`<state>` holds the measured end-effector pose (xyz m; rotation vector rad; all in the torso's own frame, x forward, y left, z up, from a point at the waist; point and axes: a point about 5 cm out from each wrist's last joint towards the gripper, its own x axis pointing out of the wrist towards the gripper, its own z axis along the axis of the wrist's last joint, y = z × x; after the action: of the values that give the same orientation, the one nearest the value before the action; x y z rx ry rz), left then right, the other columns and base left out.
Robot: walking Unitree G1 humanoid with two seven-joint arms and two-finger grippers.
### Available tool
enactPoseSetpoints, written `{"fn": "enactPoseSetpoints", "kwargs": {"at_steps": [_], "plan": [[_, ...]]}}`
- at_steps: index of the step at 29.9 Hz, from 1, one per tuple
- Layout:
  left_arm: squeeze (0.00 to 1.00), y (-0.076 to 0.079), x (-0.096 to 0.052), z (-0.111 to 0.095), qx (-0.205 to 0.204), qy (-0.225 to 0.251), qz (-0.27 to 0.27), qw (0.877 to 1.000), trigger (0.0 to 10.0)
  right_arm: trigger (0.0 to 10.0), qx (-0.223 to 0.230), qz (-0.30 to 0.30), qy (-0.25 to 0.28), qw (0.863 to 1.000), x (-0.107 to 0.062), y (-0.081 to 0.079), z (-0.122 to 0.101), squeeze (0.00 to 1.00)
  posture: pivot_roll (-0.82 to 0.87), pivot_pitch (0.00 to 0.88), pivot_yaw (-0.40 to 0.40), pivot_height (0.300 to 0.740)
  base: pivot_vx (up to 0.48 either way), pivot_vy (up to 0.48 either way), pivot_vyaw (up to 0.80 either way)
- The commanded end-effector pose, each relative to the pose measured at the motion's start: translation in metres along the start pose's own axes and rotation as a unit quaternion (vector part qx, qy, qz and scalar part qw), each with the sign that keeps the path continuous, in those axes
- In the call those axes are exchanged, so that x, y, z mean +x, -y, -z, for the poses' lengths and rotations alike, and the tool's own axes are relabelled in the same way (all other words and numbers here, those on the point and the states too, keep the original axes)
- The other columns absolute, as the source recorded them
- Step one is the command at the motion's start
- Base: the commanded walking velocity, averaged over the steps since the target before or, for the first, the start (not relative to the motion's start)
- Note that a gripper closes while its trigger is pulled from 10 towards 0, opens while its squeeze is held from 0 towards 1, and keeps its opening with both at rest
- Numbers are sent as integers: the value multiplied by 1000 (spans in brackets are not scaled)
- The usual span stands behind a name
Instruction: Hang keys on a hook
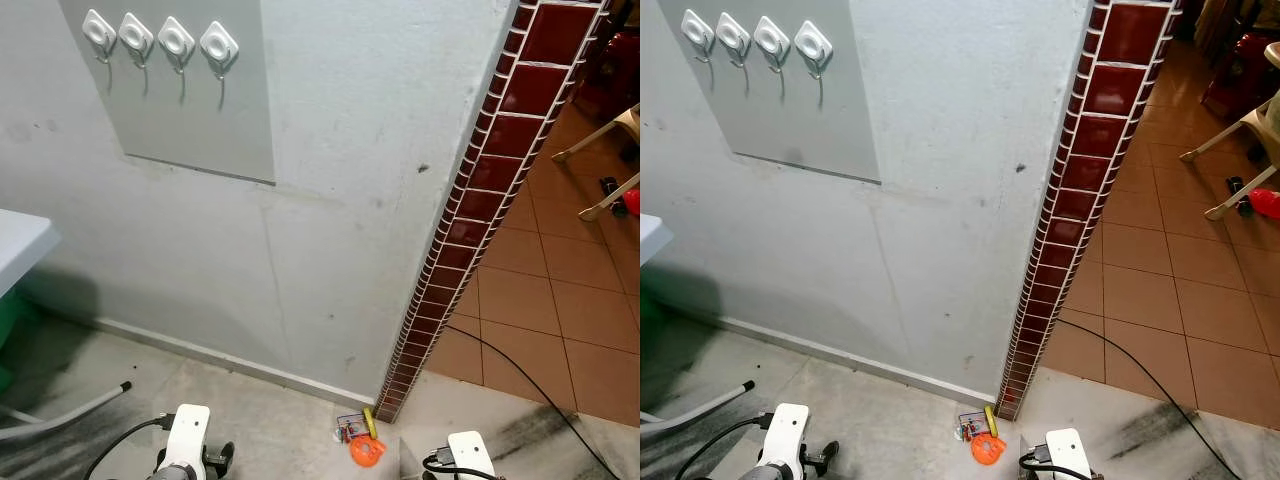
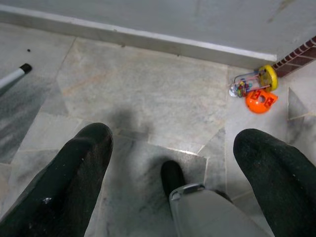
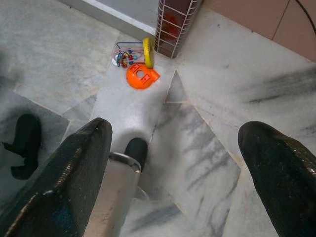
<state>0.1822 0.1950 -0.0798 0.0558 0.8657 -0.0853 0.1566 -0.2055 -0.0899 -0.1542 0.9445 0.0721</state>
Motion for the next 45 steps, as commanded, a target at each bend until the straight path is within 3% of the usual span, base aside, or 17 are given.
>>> {"fn": "enactPoseSetpoints", "kwargs": {"at_steps": [1, 3, 9, 15, 40, 45], "plan": [[0, 0, 1, -4, 3, 10, -5, 1000, 10000, 10000, -4, -1, 2, 1000, 0, -3, 1, 0, 42, 0, 26, 740, 0, 0, 0], [0, 0, 1, -5, 8, 12, -9, 1000, 10000, 10000, -3, -2, 3, 1000, 0, -3, 1, 0, 42, 0, 26, 740, 0, 0, 0], [0, 2, 1, -4, -27, 16, 12, 999, 10000, 10000, -2, -6, 7, 1000, 1, -5, -2, 0, 43, 0, 21, 740, 0, 0, 0], [0, 1, 1, -4, -26, 13, 5, 1000, 10000, 10000, -8, -9, 10, 1000, 1, -6, -3, 0, 40, 0, 17, 740, 0, 0, -185], [0, 2, 2, -7, -53, 15, 9, 998, 10000, 10000, -3, -10, 12, 1000, 1, -4, -4, 0, 33, 0, 10, 740, 0, 0, 800], [0, 2, 3, -9, -44, 18, 9, 999, 10000, 10000, -4, -11, 11, 1000, 1, -4, -3, 0, 33, 0, 9, 740, 0, 424, 800]]}}
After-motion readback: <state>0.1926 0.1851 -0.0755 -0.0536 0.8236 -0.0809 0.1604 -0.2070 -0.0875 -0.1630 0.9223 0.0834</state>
